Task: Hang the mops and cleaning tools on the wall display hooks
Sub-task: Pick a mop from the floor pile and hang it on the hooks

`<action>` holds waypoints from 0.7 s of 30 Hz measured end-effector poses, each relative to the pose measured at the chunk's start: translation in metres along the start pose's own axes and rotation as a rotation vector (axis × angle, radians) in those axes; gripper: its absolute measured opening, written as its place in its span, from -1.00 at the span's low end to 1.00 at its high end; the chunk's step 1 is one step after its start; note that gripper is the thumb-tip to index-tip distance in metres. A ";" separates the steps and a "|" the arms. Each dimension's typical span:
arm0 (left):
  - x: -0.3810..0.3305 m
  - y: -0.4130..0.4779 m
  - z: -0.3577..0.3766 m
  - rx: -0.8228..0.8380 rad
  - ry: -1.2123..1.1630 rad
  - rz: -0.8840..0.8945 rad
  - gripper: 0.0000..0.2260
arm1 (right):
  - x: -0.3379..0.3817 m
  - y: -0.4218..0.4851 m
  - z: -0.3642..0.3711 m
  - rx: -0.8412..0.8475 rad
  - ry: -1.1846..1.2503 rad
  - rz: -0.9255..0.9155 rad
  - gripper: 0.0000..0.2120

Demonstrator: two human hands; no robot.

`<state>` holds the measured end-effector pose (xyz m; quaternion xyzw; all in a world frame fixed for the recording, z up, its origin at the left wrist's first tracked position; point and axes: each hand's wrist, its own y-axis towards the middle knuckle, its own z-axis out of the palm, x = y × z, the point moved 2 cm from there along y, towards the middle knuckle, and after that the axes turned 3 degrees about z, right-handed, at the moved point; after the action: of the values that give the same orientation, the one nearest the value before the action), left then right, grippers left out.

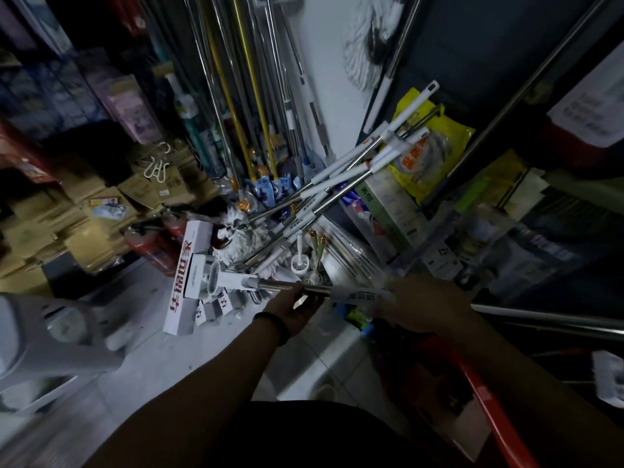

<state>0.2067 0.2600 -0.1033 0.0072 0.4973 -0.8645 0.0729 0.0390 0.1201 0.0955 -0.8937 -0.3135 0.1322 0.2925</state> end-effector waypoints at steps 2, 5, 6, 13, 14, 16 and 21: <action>0.006 -0.008 0.003 -0.014 0.040 0.042 -0.85 | 0.015 0.010 0.015 0.015 -0.064 -0.017 -0.42; 0.019 -0.019 0.009 -0.020 0.281 0.129 -0.87 | 0.055 0.025 0.038 -0.111 -0.184 -0.096 -0.60; 0.023 -0.023 0.014 -0.022 0.365 0.160 -0.85 | 0.068 0.029 0.041 -0.181 -0.188 -0.114 -0.67; 0.010 -0.037 0.031 0.044 0.669 0.271 -0.60 | 0.078 0.043 0.033 -0.317 -0.039 -0.037 -0.80; 0.003 -0.039 0.031 0.054 0.711 0.251 -0.57 | 0.071 0.042 0.031 -0.298 0.017 -0.034 -0.76; -0.011 -0.042 0.029 0.060 0.671 0.199 -0.47 | 0.060 0.039 0.032 -0.275 0.121 -0.034 -0.67; -0.071 -0.030 0.026 0.031 0.070 0.305 -0.28 | 0.049 0.029 0.047 -0.287 0.231 -0.036 -0.58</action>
<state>0.2741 0.2609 -0.0584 0.1141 0.4790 -0.8503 0.1858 0.0708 0.1535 0.0386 -0.9297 -0.3096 -0.0227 0.1984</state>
